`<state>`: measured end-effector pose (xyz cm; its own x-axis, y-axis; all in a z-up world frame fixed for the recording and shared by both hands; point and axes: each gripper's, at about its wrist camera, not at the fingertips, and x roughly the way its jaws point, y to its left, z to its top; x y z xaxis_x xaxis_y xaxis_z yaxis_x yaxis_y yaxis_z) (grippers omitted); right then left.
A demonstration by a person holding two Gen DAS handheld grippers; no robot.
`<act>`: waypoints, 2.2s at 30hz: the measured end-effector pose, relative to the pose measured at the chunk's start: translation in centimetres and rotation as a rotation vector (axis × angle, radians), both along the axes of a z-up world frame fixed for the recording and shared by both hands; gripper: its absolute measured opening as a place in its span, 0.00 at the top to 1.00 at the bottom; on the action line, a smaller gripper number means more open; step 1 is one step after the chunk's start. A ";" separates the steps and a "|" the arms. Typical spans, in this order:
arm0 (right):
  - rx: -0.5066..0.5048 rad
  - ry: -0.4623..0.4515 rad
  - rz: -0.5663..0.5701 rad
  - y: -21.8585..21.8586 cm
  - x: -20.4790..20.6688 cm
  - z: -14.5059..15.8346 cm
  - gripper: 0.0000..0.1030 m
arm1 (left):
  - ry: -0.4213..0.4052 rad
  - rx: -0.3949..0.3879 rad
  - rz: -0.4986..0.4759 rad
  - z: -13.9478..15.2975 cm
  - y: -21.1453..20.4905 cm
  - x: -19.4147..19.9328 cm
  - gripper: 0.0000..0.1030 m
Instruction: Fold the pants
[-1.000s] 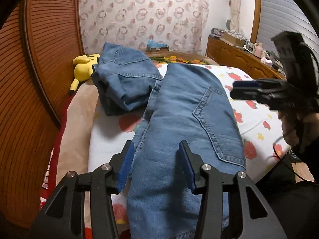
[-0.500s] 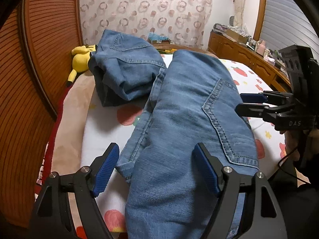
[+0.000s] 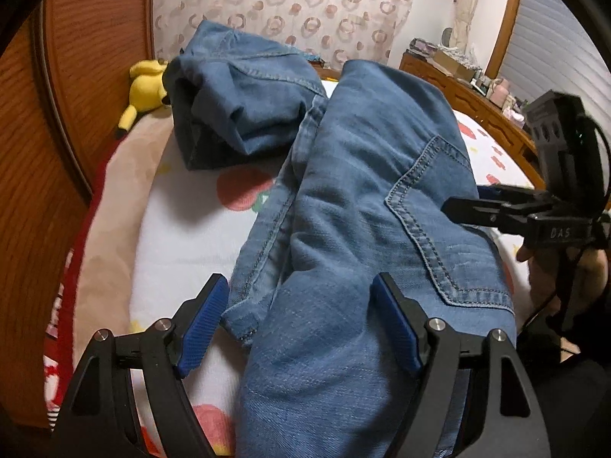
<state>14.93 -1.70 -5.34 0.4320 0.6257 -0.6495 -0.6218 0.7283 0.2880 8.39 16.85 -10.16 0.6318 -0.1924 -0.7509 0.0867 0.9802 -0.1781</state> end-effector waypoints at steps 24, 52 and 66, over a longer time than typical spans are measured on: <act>0.052 -0.043 0.098 0.7 0.1 1.1 0.73 | -0.052 -0.140 -0.063 2.0 -0.8 -1.7 0.77; 0.052 -0.317 0.219 11.4 14.4 15.6 0.76 | -0.277 -0.007 0.094 13.5 7.5 11.5 0.78; 0.026 -0.118 0.147 14.8 25.4 10.1 0.38 | -0.100 -0.007 0.202 6.1 10.5 16.7 0.72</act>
<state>40.32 13.08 4.74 0.4067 0.7040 -0.5823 -0.7519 0.6199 0.2243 25.05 27.34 -4.01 0.7292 -0.0590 -0.6818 -0.0940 0.9782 -0.1852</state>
